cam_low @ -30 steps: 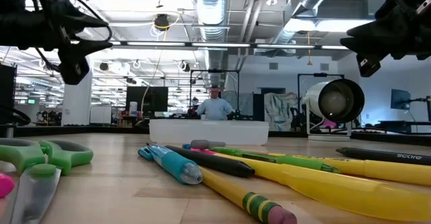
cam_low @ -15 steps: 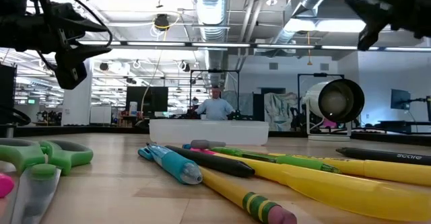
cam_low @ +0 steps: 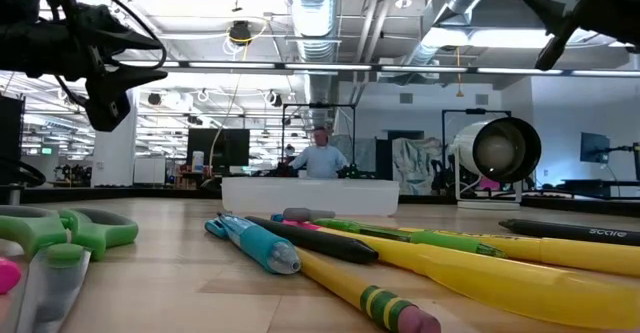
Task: Pick & place school supplies into a supply box
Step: Put the black pen into the supply box
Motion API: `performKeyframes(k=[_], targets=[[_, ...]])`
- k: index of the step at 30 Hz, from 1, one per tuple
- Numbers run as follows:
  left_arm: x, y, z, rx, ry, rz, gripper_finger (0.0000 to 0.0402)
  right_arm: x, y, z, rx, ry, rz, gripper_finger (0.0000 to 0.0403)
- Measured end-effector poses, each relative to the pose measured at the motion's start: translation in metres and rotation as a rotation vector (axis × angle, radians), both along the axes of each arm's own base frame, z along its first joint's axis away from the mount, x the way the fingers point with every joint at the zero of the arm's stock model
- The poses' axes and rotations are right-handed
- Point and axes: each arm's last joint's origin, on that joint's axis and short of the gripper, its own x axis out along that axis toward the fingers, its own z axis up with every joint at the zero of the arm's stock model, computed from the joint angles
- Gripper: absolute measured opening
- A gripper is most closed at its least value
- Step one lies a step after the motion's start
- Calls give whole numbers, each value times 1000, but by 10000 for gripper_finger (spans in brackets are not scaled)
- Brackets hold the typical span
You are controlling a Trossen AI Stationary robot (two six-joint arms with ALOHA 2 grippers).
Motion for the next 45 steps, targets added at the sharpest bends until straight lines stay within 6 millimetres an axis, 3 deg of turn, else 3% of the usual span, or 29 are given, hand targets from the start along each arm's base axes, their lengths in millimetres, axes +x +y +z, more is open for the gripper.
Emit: performKeyframes(k=[8,14,18,23,30,36,45], targets=[[-1,5,2,-49,-30,164,153,0,-1,0,-62,32,-89,98],[-2,8,4,-95,-58,292,153,3,1,-4,-11,62,-3,98],[-3,8,19,-48,-205,265,153,1,5,0,-17,10,122,98],[-9,5,41,92,-402,201,153,1,5,15,-59,26,62,98],[-14,6,55,160,-448,230,153,7,4,59,-199,53,-46,98],[-15,4,59,156,-495,159,153,22,5,84,-251,107,-68,98],[-12,2,53,189,-432,89,153,62,17,85,-114,392,100,98]])
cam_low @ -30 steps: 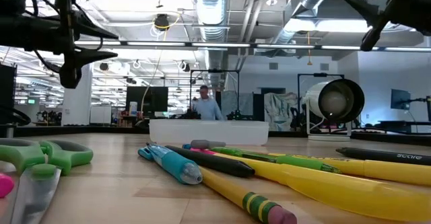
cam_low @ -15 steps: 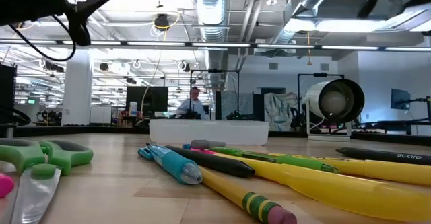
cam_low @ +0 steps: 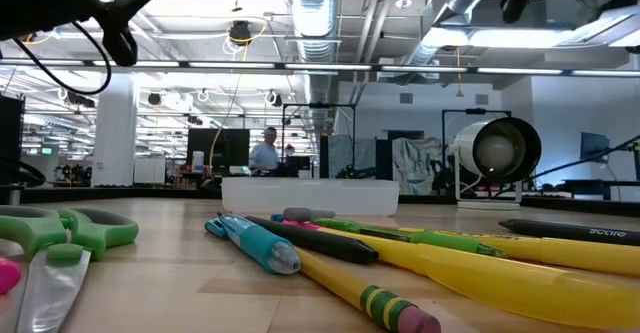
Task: Pick & place school supplies into a supply box
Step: Put the black pen into the supply box
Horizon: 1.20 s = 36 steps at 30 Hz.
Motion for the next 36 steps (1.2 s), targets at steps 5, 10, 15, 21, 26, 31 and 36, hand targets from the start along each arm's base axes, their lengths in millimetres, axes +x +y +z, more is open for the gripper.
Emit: performKeyframes(k=[5,10,15,21,26,31,36], targets=[[2,0,-5,2,56,9,153,29,17,3,-17,162,-14,98],[4,0,-9,4,104,9,153,50,33,2,14,396,-12,98],[5,0,-14,-10,158,-2,153,66,55,-18,104,665,-17,98],[7,0,-22,-37,241,-17,153,81,84,-47,239,899,-62,98],[8,0,-27,-37,293,-18,153,88,109,-67,374,1053,-152,98],[9,-1,-29,-33,317,-42,153,93,131,-83,467,1210,-233,98],[9,-1,-30,-71,323,-62,153,98,151,-101,452,1336,-254,98]])
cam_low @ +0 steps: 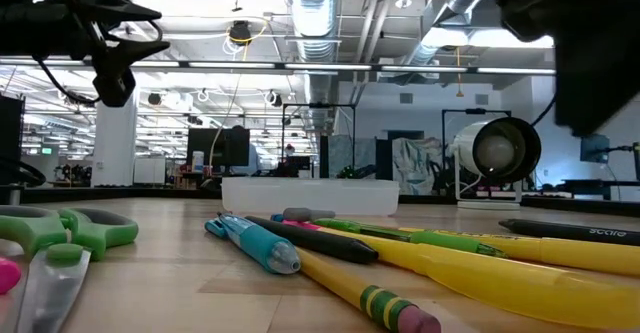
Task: Pick & place school supplies into a supply box
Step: Put the black pen into the supply box
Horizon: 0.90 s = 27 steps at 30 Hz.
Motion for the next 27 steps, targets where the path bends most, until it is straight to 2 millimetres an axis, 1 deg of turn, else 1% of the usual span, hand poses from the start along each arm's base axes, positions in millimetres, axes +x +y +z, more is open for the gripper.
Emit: performKeyframes(k=[6,11,15,21,27], targets=[[0,1,-1,-20,7,23,153,6,15,-18,16,90,77,98],[0,2,-1,-31,4,82,153,5,19,-26,30,133,48,98],[0,3,0,-40,1,94,153,5,17,-27,32,139,15,98],[0,3,0,-41,1,96,153,7,8,-34,28,147,-14,98],[0,3,-1,-41,2,98,153,16,4,-48,29,175,12,98]])
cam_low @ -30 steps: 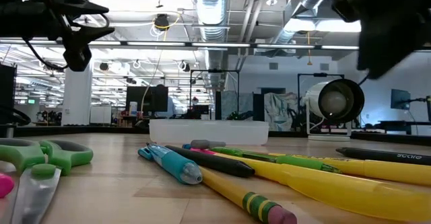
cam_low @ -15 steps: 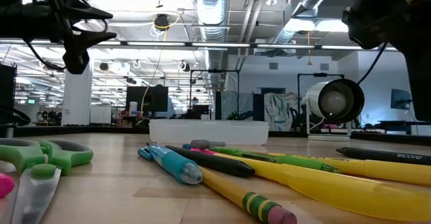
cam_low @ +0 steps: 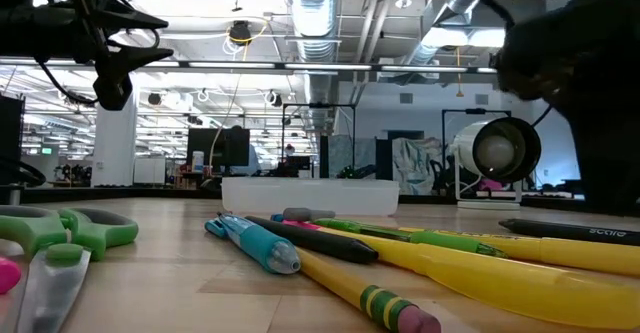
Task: Pick & place school supplies into a supply box
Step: Put the black pen into the supply box
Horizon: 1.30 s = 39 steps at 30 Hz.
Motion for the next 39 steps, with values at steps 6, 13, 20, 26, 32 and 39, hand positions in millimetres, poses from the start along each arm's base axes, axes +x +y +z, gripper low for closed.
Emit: performKeyframes(k=[6,13,20,26,32,39], targets=[[0,0,0,0,1,0,153,10,4,-18,59,22,29,98],[0,0,-1,1,10,0,153,10,5,-19,60,30,25,98],[0,1,-2,1,22,21,153,10,1,-15,57,22,21,98],[0,1,-3,5,33,22,153,13,2,-14,74,11,68,98],[0,1,-3,5,36,23,153,15,3,-5,90,-27,99,98],[0,1,-4,5,42,26,153,10,-2,1,62,2,113,98]])
